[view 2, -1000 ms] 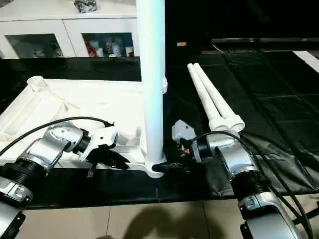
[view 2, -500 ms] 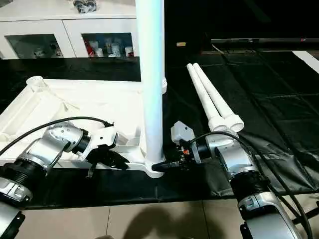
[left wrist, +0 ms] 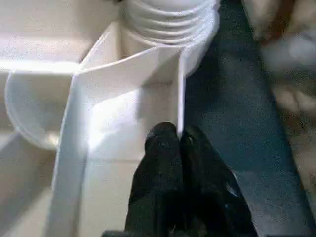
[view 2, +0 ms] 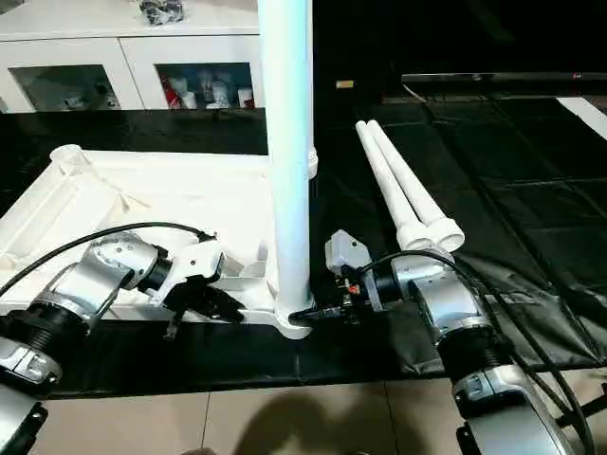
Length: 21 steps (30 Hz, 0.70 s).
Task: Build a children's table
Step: Rotate leg to tighten
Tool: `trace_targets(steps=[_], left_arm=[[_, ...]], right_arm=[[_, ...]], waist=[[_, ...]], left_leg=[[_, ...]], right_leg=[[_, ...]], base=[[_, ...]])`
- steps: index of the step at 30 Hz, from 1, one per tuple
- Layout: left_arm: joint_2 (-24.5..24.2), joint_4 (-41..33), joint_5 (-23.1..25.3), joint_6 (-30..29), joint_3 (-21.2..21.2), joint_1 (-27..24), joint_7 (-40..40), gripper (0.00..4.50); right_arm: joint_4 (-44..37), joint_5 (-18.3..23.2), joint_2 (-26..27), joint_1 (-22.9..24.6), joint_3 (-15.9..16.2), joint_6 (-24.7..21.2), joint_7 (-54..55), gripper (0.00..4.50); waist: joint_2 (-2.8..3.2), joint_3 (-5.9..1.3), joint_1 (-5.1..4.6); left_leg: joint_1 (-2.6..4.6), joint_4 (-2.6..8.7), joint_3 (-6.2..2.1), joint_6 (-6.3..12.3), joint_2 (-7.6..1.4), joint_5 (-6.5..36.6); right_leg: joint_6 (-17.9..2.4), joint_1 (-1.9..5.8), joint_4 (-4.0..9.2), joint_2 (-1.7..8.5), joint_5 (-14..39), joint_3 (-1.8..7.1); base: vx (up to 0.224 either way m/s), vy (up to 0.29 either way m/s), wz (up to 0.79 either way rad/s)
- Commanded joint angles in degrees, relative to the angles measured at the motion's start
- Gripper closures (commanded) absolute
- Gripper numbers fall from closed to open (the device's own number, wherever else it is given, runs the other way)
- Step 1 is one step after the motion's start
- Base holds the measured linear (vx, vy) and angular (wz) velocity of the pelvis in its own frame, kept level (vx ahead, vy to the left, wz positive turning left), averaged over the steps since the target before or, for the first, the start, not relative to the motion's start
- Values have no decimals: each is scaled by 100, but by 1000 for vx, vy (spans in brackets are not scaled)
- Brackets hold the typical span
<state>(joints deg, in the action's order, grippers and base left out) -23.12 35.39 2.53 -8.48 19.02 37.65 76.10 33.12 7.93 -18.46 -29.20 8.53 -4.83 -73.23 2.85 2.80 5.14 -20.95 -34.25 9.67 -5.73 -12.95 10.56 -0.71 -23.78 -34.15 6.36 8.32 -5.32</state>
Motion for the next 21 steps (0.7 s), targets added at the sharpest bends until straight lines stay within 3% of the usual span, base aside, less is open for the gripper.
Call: trace_targets(steps=[1, 2, 3, 4, 7, 9, 15, 21], left_arm=[[801, -192, -253, -797, -291, 190, -1170, 450], [881, -207, -258, -877, -332, 198, -1318, 450], [922, -220, -263, -923, -350, 199, -1386, 450], [962, -248, -271, -982, -364, 194, -1439, 450], [1007, -292, -233, -1080, -394, 176, -1588, 450], [1013, -256, -142, -1156, -450, 196, -1794, 450], [1232, -236, -61, -1639, -848, 293, -2748, 450], [1239, -434, -142, -1607, -867, 166, -2839, 450]], right_arm=[[-58, 286, 791, 189, -65, -294, 1179, 186], [-16, 249, 867, 201, -71, -263, 1328, 187], [3, 226, 904, 206, -70, -239, 1404, 187], [27, 198, 948, 205, -69, -232, 1498, 187], [99, 115, 1053, 149, -129, -234, 1808, 187], [166, 37, 1129, 79, -240, -285, 2082, 187], [358, -13, 1474, -103, -582, -398, 3161, 187], [345, -184, 1436, -46, -505, -270, 3247, 187]], waist=[[-44, -404, -66], [-35, -409, -66], [-63, -393, -106], [-30, -404, -132], [-38, -409, -224], [-32, -402, -241], [-20, -395, -313], [-32, -422, -316]], left_leg=[[18, 426, 67, 176, 36, 1225], [35, 431, 63, 160, 48, 1268], [19, 438, 59, 155, 67, 1336], [28, 435, 61, 180, 72, 1366], [-12, 423, 59, 289, 87, 1405], [-2, 422, 63, 314, 89, 1420], [6, 433, 48, 236, 88, 1424], [-23, 419, 50, 360, 84, 1266]], right_leg=[[-1195, 362, 367, 142, 1789, 181], [-1125, 354, 402, 142, 1957, 170], [-1033, 354, 428, 129, 2146, 158], [-1015, 347, 440, 123, 2122, 166], [-1069, 366, 443, 115, 1946, 160], [-1063, 351, 455, 113, 1999, 159], [-1005, 343, 475, 106, 2188, 132], [-1152, 366, 424, 106, 1656, 149]], base=[[0, 0, 0], [0, 0, 0], [0, 0, 0], [0, 0, 0], [0, 0, 0], [0, 0, 0], [0, 0, 0], [0, 0, 0]])
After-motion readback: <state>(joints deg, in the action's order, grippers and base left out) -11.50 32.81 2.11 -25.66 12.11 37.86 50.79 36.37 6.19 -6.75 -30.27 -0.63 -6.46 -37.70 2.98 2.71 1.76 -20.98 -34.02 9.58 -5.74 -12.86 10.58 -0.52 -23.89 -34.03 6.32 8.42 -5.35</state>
